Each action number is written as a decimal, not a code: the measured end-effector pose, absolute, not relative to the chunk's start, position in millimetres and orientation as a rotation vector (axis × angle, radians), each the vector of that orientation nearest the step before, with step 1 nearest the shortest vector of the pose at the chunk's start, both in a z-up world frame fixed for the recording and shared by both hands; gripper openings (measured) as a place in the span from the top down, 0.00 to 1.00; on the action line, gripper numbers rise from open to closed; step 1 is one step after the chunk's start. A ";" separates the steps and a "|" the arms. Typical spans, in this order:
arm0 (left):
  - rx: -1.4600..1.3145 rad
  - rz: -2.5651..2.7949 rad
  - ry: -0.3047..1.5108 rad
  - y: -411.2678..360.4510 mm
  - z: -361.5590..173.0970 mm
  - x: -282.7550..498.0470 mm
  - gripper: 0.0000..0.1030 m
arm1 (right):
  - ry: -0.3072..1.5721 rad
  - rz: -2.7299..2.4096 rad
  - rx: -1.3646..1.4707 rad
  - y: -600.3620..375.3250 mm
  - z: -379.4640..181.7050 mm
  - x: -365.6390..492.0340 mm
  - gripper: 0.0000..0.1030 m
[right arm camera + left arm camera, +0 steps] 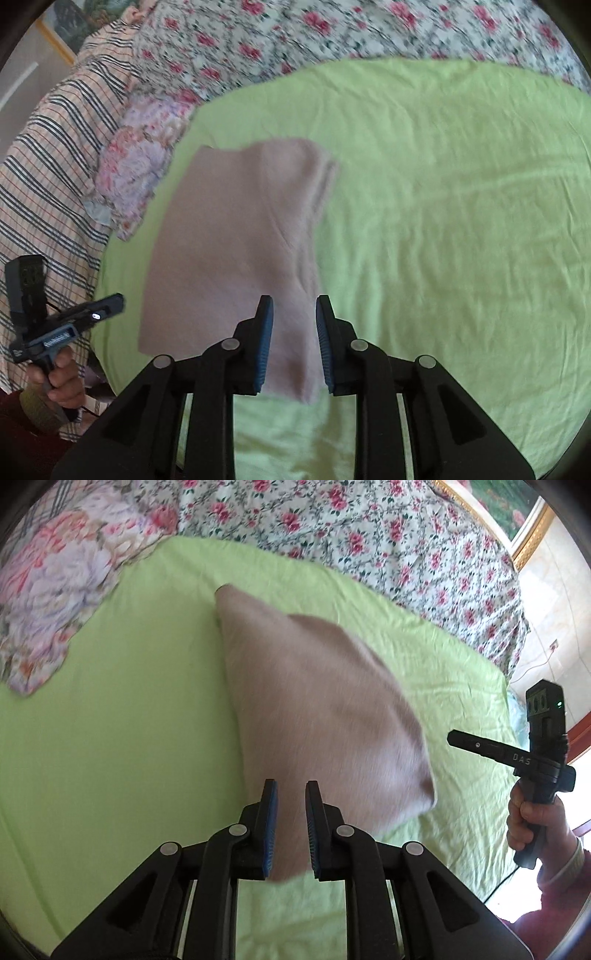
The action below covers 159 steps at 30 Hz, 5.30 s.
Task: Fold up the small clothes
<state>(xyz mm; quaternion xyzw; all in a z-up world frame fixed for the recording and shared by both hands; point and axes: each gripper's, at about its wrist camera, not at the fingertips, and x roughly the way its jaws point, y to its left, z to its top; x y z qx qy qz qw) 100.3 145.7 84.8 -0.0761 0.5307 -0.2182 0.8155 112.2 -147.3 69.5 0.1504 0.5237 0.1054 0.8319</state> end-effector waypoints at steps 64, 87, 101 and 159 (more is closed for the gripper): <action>-0.012 -0.456 1.232 123.6 34.9 54.5 0.80 | 1.350 0.212 0.113 -119.0 19.6 64.8 0.75; 0.129 -0.339 1.164 146.2 63.3 11.1 0.22 | 1.298 0.319 0.069 -85.0 48.2 16.6 0.44; 0.145 -0.287 1.135 142.9 74.4 28.4 0.22 | 1.256 0.286 0.107 -90.2 54.5 25.8 0.40; 0.293 -0.098 1.099 127.9 74.3 65.1 0.16 | 1.176 0.261 -0.013 -49.6 56.4 72.7 0.16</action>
